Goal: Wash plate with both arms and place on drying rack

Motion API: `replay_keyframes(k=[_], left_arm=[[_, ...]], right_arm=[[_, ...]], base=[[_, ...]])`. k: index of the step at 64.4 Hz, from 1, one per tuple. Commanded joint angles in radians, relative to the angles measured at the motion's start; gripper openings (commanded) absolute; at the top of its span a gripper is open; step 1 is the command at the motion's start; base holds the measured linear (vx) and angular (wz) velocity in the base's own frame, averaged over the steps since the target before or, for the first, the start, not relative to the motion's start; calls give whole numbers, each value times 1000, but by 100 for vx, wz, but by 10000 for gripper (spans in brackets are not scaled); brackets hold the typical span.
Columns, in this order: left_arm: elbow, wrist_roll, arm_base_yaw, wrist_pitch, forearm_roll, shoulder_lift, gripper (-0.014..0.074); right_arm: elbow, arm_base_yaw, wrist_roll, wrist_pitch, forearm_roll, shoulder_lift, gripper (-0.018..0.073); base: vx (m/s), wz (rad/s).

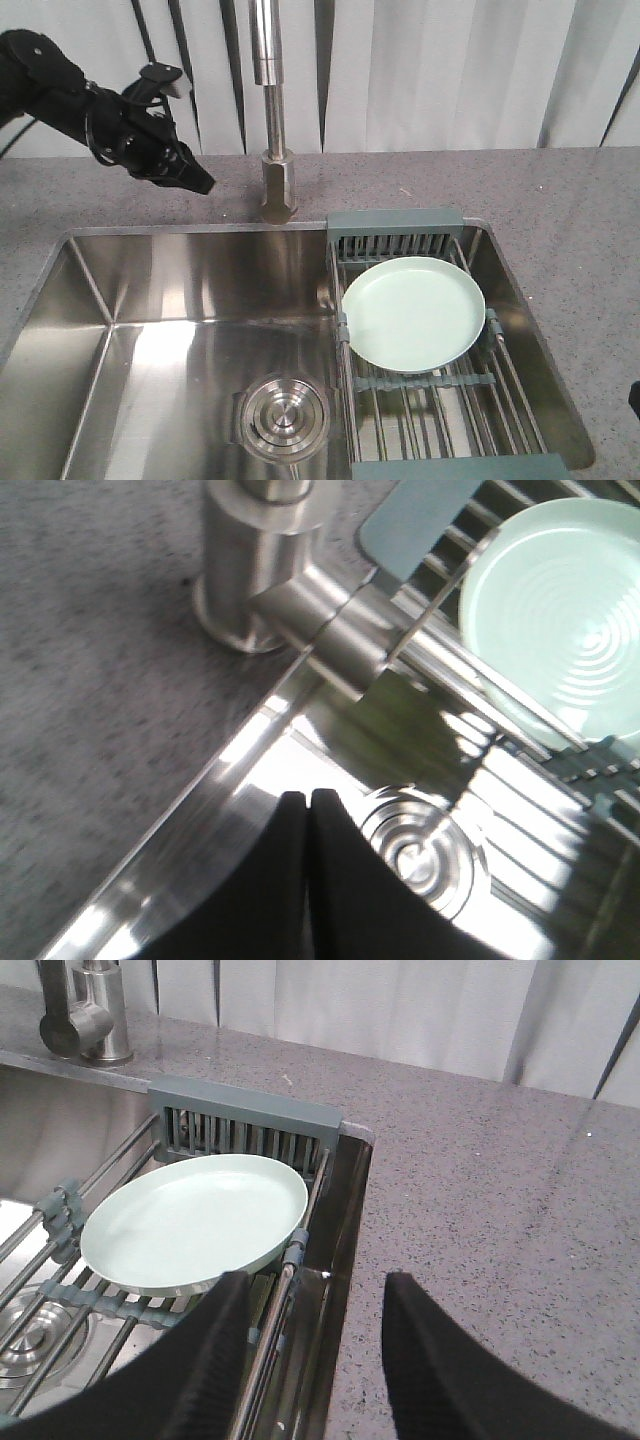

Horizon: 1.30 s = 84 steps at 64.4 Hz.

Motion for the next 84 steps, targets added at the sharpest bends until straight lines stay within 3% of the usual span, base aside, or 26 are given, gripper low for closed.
replay_keyframes(k=[1,19,21,36,42,58,84], left_arm=[[-31,-189,-3,-62,192,-146,-6],[-16,-576,-3,-139,791,-356,-6],[-8,-589,-3,-152,822,-377,-6],[195,-609,-3,-270,827,-569,-6],[364,-646,-3,-372,827,-687,-6],[809,-646,-3,-624,828,-1002,-6],[1248,-758,-3,-688,828,-1453,-6]], right_arm=[[-28,-2,-5,-72,-2,10,323],[-28,-2,-5,-72,-2,10,323],[-28,-2,-5,-72,-2,10,323],[-28,-2,-5,-72,-2,10,323],[-28,-2,-5,-72,-2,10,323],[-28,-2,-5,-72,-2,10,323],[-28,-2,-5,-72,-2,10,323]], base=[[0,0],[0,0],[0,0],[0,0],[0,0],[0,0],[0,0]])
